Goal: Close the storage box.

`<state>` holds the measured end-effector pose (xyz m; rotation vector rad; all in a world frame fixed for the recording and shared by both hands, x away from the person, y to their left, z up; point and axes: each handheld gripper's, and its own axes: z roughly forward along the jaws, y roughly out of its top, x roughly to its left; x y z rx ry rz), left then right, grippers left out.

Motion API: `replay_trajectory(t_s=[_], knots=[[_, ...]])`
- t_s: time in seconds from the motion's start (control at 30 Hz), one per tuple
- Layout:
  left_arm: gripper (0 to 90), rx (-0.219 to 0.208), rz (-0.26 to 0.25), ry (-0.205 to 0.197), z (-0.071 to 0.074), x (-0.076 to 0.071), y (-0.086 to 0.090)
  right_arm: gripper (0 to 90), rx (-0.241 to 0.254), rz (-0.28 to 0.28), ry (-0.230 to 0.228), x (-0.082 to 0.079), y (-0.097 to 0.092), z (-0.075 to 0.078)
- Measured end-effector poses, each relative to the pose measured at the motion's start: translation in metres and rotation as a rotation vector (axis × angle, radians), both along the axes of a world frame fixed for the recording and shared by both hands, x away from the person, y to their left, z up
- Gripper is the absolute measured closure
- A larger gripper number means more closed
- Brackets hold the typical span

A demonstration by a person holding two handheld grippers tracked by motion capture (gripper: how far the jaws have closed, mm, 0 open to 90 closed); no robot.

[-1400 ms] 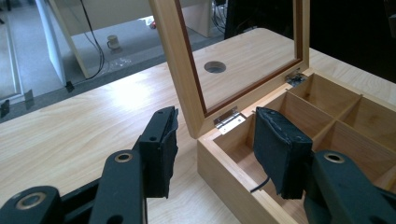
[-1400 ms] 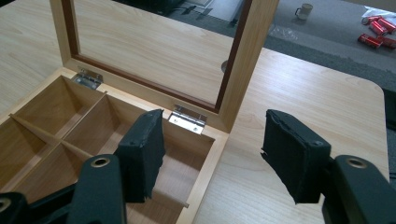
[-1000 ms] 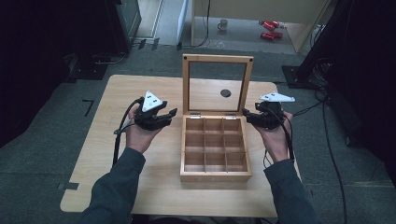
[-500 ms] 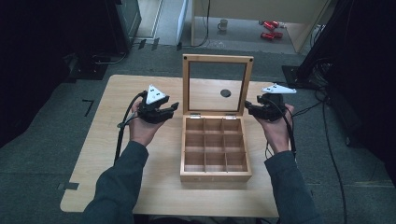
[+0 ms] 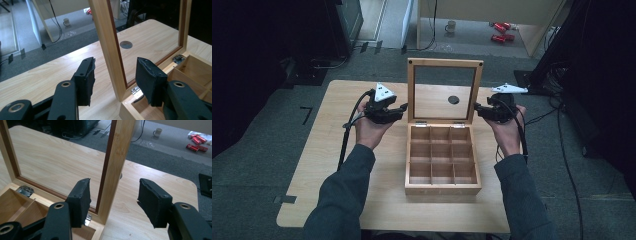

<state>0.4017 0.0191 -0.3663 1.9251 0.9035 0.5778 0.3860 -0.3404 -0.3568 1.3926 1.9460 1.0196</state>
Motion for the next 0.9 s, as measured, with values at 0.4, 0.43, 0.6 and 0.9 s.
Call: replay_trajectory(t_s=[0.4,0.43,0.6,0.9], knots=[[47.3,0.010,0.018,0.025,0.000,0.021,-0.009,41.6,0.020,-0.012,0.026,0.025,0.005,0.000],[47.2,0.010,0.018,0.025,0.000,0.021,-0.009,41.6,0.020,-0.012,0.026,0.025,0.005,0.000],[46.8,-0.010,0.022,0.042,-0.002,0.031,-0.014,39.2,0.005,-0.014,0.038,0.035,0.010,0.003],[46.4,0.026,-0.010,0.045,0.002,0.039,-0.031,39.0,0.023,-0.007,0.043,0.047,0.008,0.005]])
